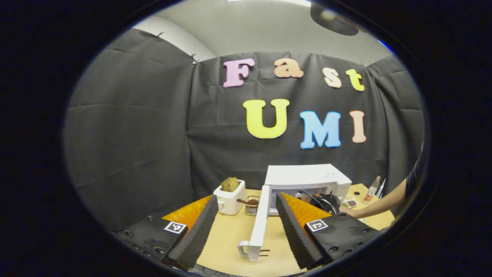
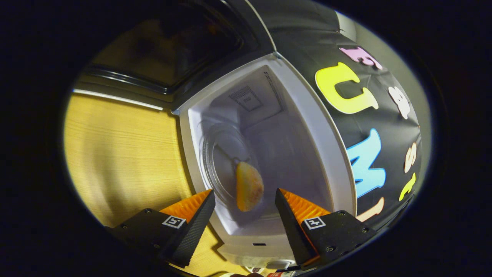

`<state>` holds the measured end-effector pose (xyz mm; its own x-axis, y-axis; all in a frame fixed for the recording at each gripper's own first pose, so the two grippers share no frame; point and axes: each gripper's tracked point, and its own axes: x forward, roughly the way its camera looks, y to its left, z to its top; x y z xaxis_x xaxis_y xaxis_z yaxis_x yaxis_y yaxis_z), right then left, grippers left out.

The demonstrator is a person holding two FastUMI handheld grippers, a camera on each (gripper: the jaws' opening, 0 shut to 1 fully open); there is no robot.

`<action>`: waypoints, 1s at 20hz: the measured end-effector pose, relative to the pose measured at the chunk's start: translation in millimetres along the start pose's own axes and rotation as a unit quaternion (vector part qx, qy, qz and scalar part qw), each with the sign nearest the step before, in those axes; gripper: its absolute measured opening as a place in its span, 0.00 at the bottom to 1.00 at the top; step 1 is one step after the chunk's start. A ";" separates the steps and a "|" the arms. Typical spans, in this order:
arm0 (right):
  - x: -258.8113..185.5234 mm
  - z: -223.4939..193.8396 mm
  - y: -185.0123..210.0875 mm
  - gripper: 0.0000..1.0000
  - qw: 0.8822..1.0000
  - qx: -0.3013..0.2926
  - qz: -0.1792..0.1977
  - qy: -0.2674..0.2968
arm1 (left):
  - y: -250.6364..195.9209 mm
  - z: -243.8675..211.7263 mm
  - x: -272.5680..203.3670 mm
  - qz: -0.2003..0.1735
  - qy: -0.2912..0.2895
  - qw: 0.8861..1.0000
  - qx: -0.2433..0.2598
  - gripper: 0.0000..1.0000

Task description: Open the microwave oven with the left hand, put the food in, and close the microwave oven.

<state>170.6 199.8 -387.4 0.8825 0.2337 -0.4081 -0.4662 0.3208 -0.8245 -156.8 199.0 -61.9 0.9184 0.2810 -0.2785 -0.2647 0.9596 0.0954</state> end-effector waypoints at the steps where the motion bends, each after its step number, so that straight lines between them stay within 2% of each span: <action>1: -9.3 -2.1 -5.4 0.96 1.000 0.021 0.002 -0.001 | -5.6 1.0 5.1 -0.007 -0.001 1.000 0.000 0.97; 6: -55.5 -6.7 -33.6 0.96 0.993 0.115 -0.009 -0.009 | -34.2 7.4 28.1 -0.045 -0.010 0.999 0.000 0.98; 8: -77.7 -8.8 -55.5 0.96 0.989 0.140 -0.035 -0.016 | -47.8 7.6 33.4 -0.060 -0.012 0.998 -0.002 0.97; 12: -119.3 -9.5 -92.4 0.95 0.973 0.217 -0.066 -0.034 | -71.0 3.1 47.8 -0.088 -0.008 0.996 0.002 0.97; 15: -146.2 -10.9 -116.0 0.95 0.953 0.292 -0.076 -0.032 | -85.7 2.4 61.0 -0.109 -0.008 0.994 -0.002 0.98; 18: -177.9 -10.9 -142.3 0.95 0.921 0.376 -0.091 -0.033 | -98.6 4.6 71.8 -0.137 -0.013 0.991 -0.005 0.97; 20: -205.4 -2.8 -165.3 0.95 0.898 0.422 -0.113 -0.054 | -106.0 9.2 76.0 -0.155 -0.021 0.988 0.001 0.97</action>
<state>66.5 96.2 -168.3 0.9704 0.1491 -0.1898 -0.1980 0.9416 -0.2723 -56.3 118.5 -84.4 0.9667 -0.0281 -0.2542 0.0327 0.9994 0.0140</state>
